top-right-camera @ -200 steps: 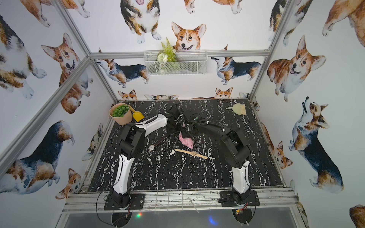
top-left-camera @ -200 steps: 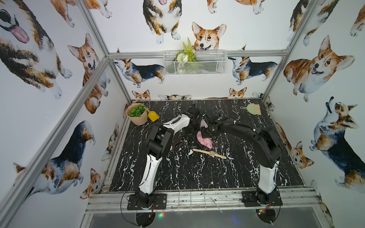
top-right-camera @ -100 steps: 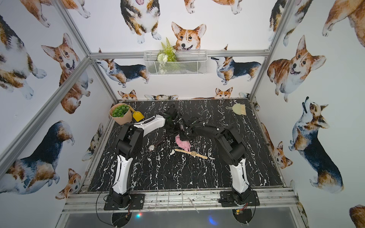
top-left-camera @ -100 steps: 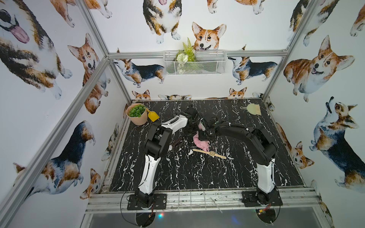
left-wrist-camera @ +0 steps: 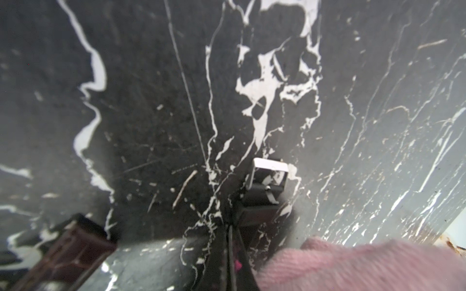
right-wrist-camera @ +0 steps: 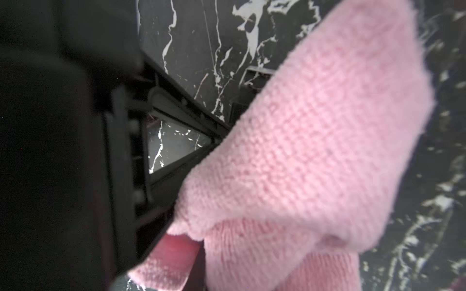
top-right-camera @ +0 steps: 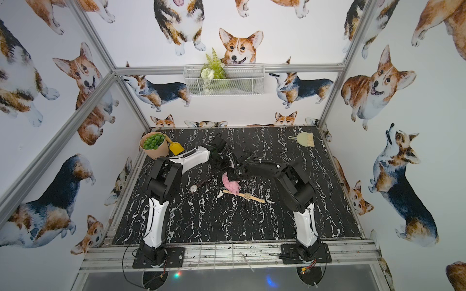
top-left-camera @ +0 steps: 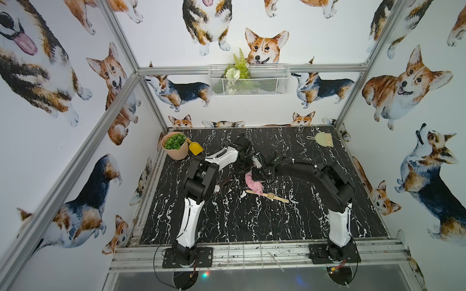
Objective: Wipe the watch dial
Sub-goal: Wipe the dirt from the watch dial.
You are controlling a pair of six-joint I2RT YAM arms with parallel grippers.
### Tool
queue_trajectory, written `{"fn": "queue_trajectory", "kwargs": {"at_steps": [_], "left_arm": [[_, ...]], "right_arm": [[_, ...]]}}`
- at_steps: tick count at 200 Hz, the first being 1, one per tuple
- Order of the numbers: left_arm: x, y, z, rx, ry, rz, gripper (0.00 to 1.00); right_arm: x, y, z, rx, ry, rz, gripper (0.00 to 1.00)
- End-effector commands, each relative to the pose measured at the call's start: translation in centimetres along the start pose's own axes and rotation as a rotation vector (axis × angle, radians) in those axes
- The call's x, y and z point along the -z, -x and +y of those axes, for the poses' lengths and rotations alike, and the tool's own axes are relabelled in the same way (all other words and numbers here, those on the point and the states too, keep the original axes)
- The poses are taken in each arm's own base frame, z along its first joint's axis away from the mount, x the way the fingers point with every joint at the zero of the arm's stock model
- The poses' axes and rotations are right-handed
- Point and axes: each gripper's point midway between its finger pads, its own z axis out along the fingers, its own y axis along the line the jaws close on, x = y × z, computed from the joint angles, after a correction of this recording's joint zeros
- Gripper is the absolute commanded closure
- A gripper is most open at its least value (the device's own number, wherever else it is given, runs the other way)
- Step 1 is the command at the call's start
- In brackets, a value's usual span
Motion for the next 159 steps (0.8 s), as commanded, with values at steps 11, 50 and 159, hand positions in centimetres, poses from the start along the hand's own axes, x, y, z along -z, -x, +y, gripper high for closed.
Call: {"fn": "queue_trajectory", "kwargs": {"at_steps": [11, 50, 159], "left_arm": [[-0.4, -4.5, 9.2, 0.099, 0.403, 0.143, 0.94], [0.0, -4.1, 9.3, 0.064, 0.444, 0.120, 0.94], [0.1, -4.6, 8.1, 0.046, 0.424, 0.112, 0.91]], "right_arm": [[1.7, -5.8, -7.7, 0.026, -0.348, 0.167, 0.87], [3.2, -5.6, -9.0, -0.020, -0.361, 0.134, 0.90], [4.8, -0.4, 0.0, -0.033, 0.064, -0.023, 0.86]]}}
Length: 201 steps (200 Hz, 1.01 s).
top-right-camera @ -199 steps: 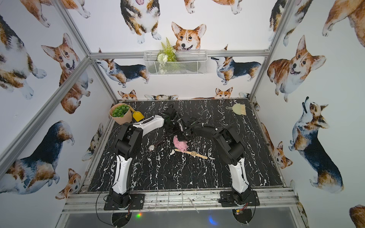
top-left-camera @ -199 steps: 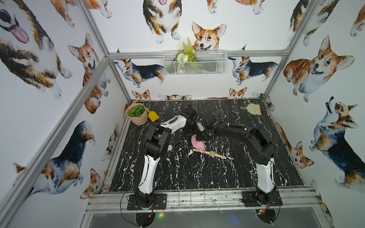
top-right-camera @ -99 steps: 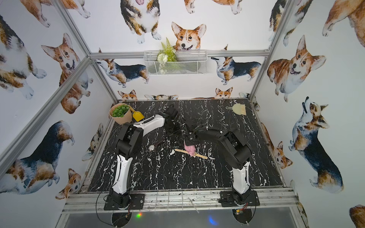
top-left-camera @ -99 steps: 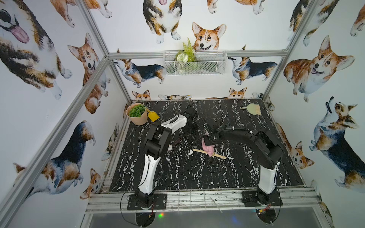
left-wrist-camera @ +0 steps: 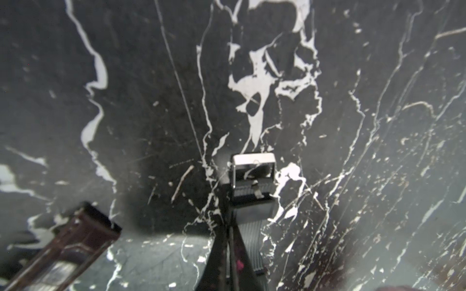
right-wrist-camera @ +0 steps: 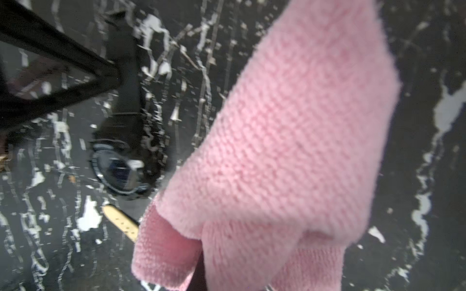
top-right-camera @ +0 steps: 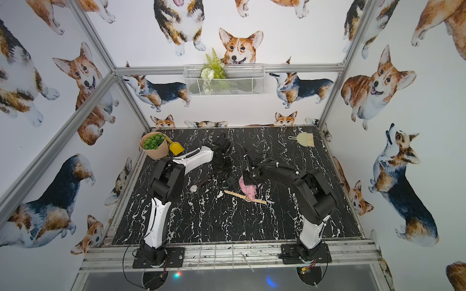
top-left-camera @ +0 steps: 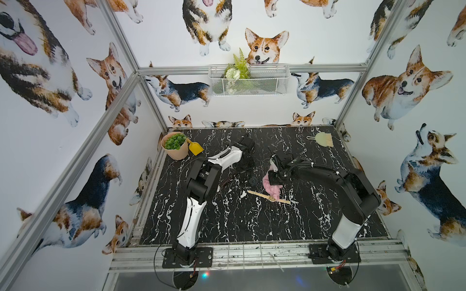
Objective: Wipe the watch dial
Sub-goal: Wipe the dirt from the watch dial.
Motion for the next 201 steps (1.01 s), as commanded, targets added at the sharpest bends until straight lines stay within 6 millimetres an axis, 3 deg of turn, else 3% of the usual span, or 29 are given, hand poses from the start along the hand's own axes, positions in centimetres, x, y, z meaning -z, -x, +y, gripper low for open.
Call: {"fn": "queue_trajectory", "kwargs": {"at_steps": [1, 36, 65, 86, 103, 121, 149, 201], "left_arm": [[-0.5, -5.0, 7.9, 0.075, 0.329, 0.171, 0.91], [-0.8, -5.8, 8.0, 0.104, 0.314, 0.194, 0.91], [-1.0, -6.4, 8.3, 0.121, 0.310, 0.211, 0.91], [-1.0, -6.7, 8.2, 0.131, 0.300, 0.221, 0.91], [-1.1, -6.8, 8.1, 0.142, 0.292, 0.224, 0.92], [-1.3, -7.0, 8.2, 0.158, 0.285, 0.235, 0.91], [-1.4, -7.0, 8.5, 0.162, 0.288, 0.238, 0.91], [-1.6, -6.9, 9.0, 0.146, 0.313, 0.230, 0.92]], "right_arm": [[-0.5, 1.5, 4.5, 0.022, 0.133, -0.019, 0.86], [-3.1, 2.8, 6.4, 0.012, 0.162, -0.007, 0.78], [-5.7, 2.4, 5.1, 0.020, 0.070, 0.049, 0.62], [-6.6, 2.1, 4.5, 0.009, 0.049, 0.048, 0.58], [-7.0, 1.8, 4.4, 0.011, 0.038, 0.056, 0.61], [-7.3, 0.9, 3.1, 0.020, -0.046, 0.080, 0.71], [-6.9, -0.7, 1.2, 0.018, -0.108, 0.099, 0.76], [-6.3, -2.3, -0.3, 0.029, -0.136, 0.115, 0.79]]}}
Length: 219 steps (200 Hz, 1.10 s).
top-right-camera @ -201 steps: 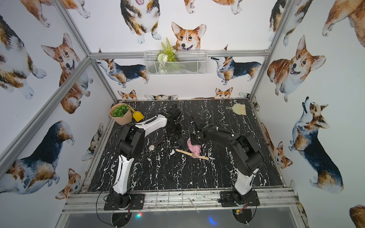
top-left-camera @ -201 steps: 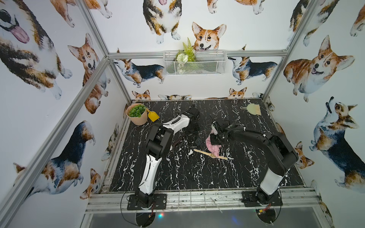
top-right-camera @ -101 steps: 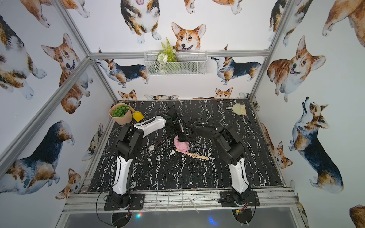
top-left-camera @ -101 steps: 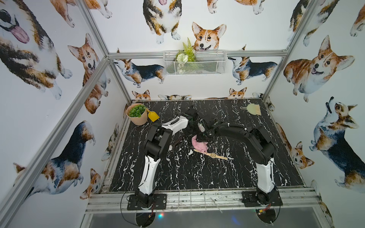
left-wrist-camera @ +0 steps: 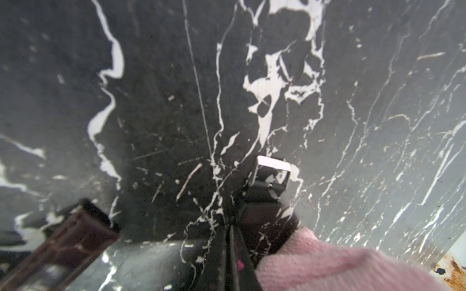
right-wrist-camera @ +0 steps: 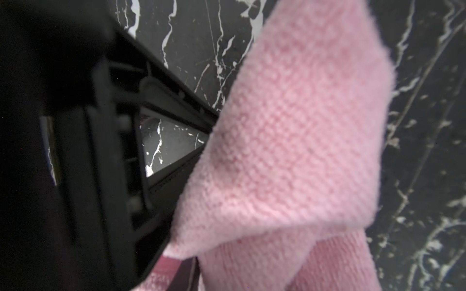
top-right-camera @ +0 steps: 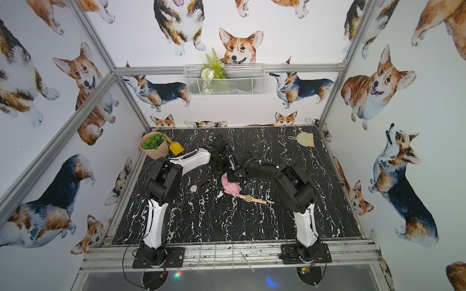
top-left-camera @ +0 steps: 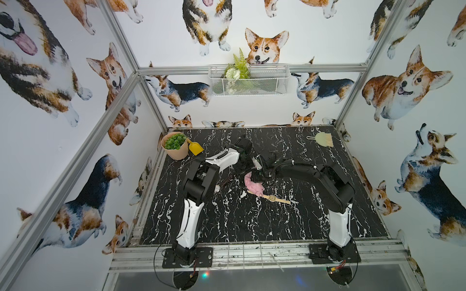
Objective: Wipe the watch dial
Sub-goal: Wipe the dirt from the watch dial.
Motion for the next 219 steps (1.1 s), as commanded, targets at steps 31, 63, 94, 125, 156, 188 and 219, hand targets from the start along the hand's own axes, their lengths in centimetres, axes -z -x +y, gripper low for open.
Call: {"fn": "queue_trajectory", "kwargs": {"at_steps": [31, 63, 94, 125, 156, 188, 219], "left_arm": [[-0.5, -5.7, 9.7, 0.066, 0.403, 0.204, 0.92], [-0.5, -5.7, 9.8, 0.063, 0.405, 0.205, 0.92], [-0.4, -5.7, 9.7, 0.055, 0.407, 0.206, 0.92], [-0.4, -5.7, 9.7, 0.042, 0.414, 0.208, 0.92], [-0.3, -5.6, 9.7, 0.035, 0.416, 0.206, 0.91], [-0.3, -5.5, 9.5, 0.026, 0.418, 0.204, 0.92], [-0.3, -5.5, 9.3, 0.010, 0.421, 0.199, 0.92]], "right_arm": [[0.6, -4.0, -6.6, -0.059, -0.228, 0.115, 0.76], [1.1, -3.8, -7.3, -0.092, -0.203, 0.102, 0.71], [1.3, -3.7, -7.3, -0.103, -0.182, 0.096, 0.67], [1.7, -3.9, -7.5, -0.101, -0.180, 0.099, 0.66], [2.7, -4.6, -8.5, -0.084, -0.232, 0.112, 0.70], [4.3, -4.9, -9.6, -0.065, -0.289, 0.103, 0.79], [5.9, -4.2, -8.9, -0.066, -0.248, 0.057, 0.82]]}}
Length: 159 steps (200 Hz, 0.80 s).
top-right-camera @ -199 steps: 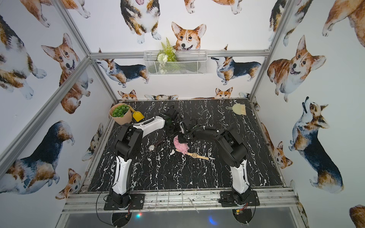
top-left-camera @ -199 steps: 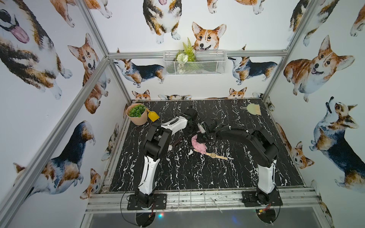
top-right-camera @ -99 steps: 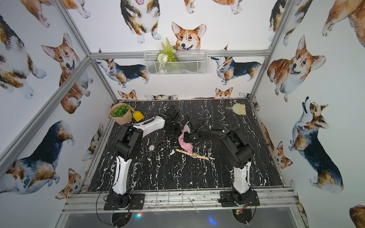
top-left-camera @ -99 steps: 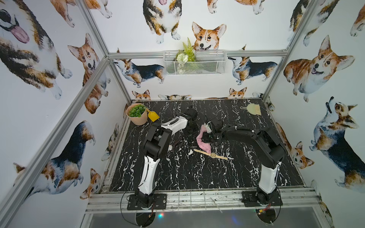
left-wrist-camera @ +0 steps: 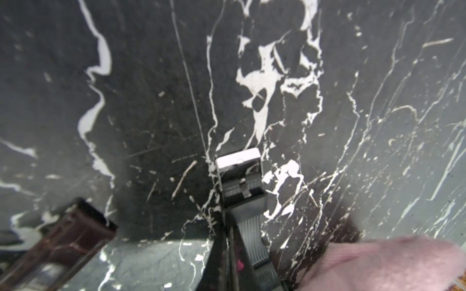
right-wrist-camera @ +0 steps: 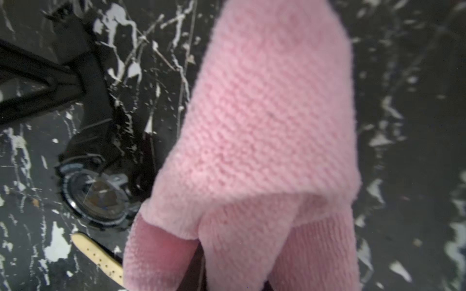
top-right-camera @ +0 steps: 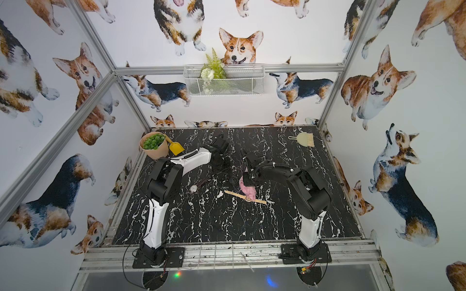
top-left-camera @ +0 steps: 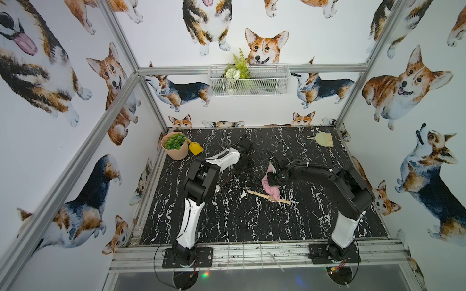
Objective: Wipe the watch dial
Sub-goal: Wipe the dirt from the watch dial.
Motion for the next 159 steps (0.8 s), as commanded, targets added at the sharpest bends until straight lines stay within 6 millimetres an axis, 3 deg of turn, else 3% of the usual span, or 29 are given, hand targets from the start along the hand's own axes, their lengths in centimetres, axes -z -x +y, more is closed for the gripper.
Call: {"fn": "queue_trajectory", "kwargs": {"at_steps": [1, 81, 159], "left_arm": [[-0.6, -5.7, 9.2, 0.041, 0.402, 0.201, 0.92], [-0.7, -5.9, 9.0, 0.032, 0.393, 0.205, 0.92], [-0.8, -5.9, 8.7, 0.030, 0.368, 0.201, 0.92]], "right_arm": [[1.2, -1.2, -1.3, 0.009, -0.048, 0.029, 0.82], [2.5, 2.5, 3.3, -0.016, 0.147, -0.058, 0.86], [3.3, 3.8, -0.4, -0.101, 0.032, -0.108, 0.87]]}}
